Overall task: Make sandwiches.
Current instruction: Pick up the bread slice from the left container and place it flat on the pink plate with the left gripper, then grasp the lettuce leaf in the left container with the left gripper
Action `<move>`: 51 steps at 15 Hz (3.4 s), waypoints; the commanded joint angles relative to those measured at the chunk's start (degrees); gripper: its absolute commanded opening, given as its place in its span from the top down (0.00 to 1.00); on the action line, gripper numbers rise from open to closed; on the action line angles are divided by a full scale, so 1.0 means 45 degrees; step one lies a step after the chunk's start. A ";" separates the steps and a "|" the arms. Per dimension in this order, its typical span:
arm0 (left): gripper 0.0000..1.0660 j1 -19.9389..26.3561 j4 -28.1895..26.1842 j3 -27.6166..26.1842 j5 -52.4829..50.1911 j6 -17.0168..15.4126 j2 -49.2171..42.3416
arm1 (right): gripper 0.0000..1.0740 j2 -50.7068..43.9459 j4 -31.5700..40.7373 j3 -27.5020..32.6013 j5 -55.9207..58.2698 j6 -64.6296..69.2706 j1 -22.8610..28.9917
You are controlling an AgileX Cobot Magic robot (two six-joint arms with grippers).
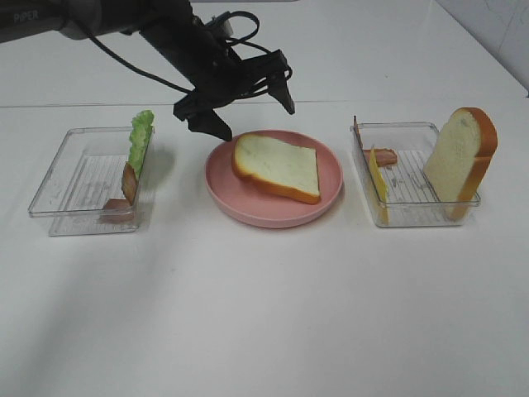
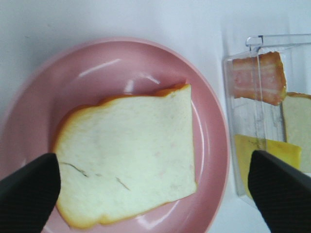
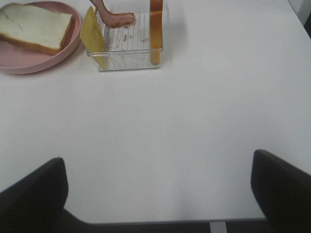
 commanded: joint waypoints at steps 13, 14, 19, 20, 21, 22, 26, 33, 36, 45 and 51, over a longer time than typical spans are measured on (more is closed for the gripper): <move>0.05 -0.0076 0.6035 -0.3896 0.5411 0.0586 -0.2241 | 0.08 -0.0407 0.0038 0.0013 -0.0115 -0.0089 -0.0064; 0.05 0.0089 0.6290 -0.3450 0.5411 0.0586 -0.2534 | 0.08 -0.0407 0.0038 0.0013 -0.0115 -0.0089 -0.0064; 0.05 0.1350 0.6201 -0.1044 0.5399 0.0586 -0.2597 | 0.08 -0.0407 0.0038 0.0013 -0.0115 -0.0089 -0.0064; 0.05 0.1413 0.6175 -0.0891 0.5399 0.0586 -0.2508 | 0.08 -0.0407 0.0038 0.0013 -0.0115 -0.0089 -0.0064; 0.05 0.1541 0.6073 -0.0751 0.5373 0.0586 -0.2292 | 0.08 -0.0407 0.0038 0.0013 -0.0115 -0.0089 -0.0064; 0.05 0.1553 0.5959 -0.0726 0.5258 0.0586 -0.2063 | 0.08 -0.0407 0.0038 0.0013 -0.0115 -0.0089 -0.0064; 0.05 0.1553 0.5602 -0.0726 0.4507 0.0586 -0.0993 | 0.08 -0.0407 0.0038 0.0013 -0.0115 -0.0089 -0.0064; 0.06 0.1553 0.5781 -0.0726 0.3463 0.0191 0.0204 | 0.08 -0.0407 0.0038 0.0013 -0.0115 -0.0089 -0.0064; 0.13 0.1553 0.5768 -0.0726 0.3527 0.0191 0.0497 | 0.08 -0.0407 0.0038 0.0013 -0.0115 -0.0089 -0.0064; 0.32 0.1553 0.5717 -0.0738 0.3641 0.0089 0.0611 | 0.08 -0.0407 0.0038 0.0013 -0.0115 -0.0089 -0.0064; 0.85 0.1553 0.5730 -0.0904 0.3871 -0.0560 0.0611 | 0.08 -0.0407 0.0038 0.0013 -0.0115 -0.0089 -0.0064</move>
